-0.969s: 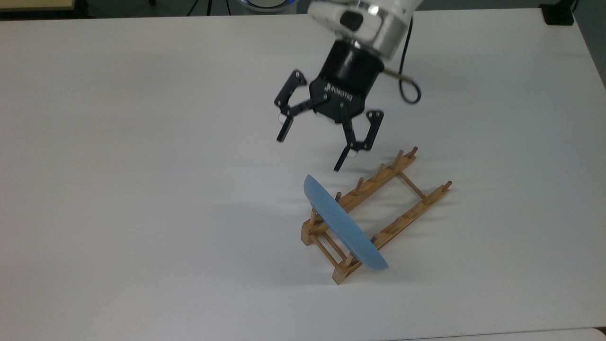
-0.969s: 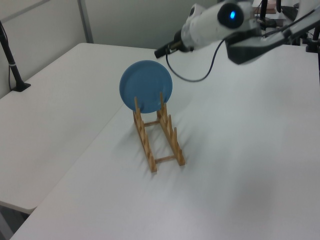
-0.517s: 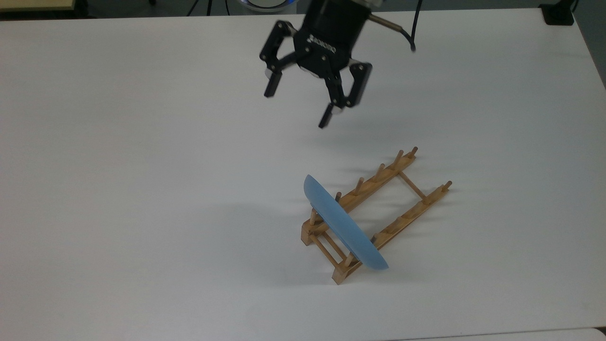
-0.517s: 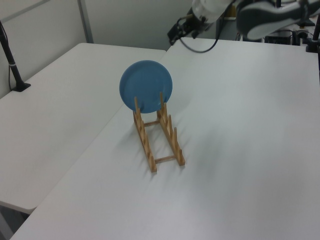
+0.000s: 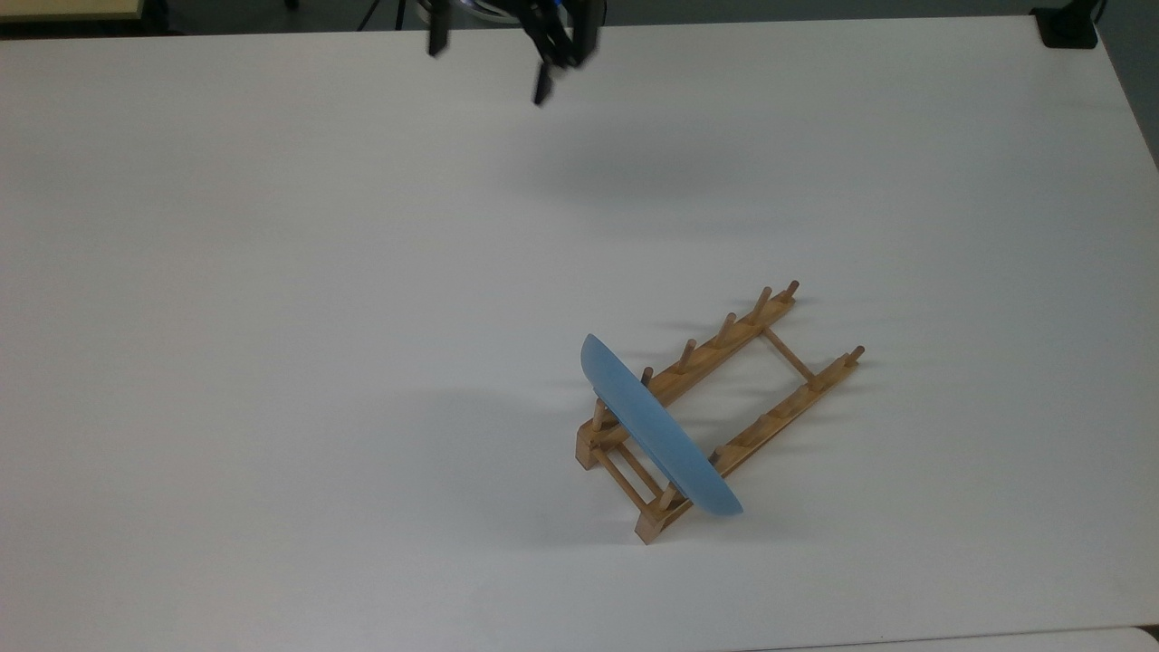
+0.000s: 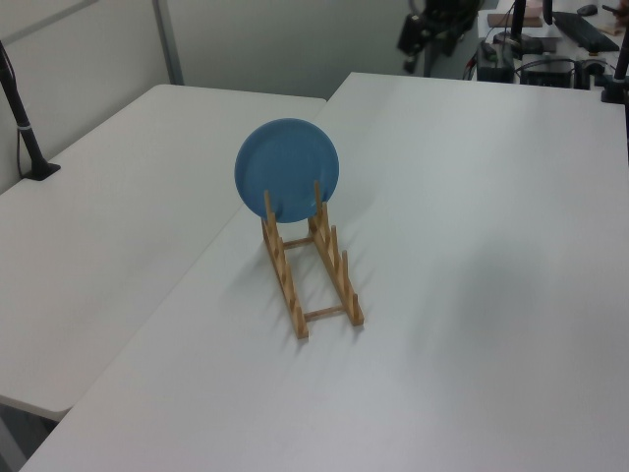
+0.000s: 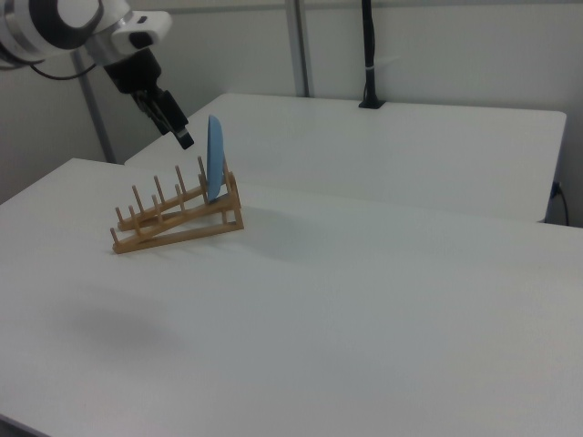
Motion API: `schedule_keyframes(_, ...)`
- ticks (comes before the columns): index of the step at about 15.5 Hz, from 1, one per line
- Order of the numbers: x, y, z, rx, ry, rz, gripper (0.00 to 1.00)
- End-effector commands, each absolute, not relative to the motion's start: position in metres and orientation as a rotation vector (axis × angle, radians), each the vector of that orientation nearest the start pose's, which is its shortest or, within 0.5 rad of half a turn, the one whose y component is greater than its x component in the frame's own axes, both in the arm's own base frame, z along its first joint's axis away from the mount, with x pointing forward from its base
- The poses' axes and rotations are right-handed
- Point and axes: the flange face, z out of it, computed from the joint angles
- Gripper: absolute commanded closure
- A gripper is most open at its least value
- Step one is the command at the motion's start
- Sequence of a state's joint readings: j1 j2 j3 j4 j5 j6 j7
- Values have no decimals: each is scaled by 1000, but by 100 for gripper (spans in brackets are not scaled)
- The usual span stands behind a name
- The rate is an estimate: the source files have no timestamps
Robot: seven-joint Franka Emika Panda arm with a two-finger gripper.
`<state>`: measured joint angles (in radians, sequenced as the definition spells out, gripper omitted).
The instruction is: Place plate in plate rack
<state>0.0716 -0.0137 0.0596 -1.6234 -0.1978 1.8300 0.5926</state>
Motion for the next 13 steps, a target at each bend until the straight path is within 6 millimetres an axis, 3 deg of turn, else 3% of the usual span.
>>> schedule_keyframes(1, 550, 4, 642, -3160, 486, -292, 0)
schedule_keyframes(5, 548, -37, 638, -3209, 268, -277, 0)
schedule_keyframes(7, 543, -51, 646, -3216, 184, -294, 0)
schedule_keyframes(13, 539, -55, 650, -3191, 192, -287, 0)
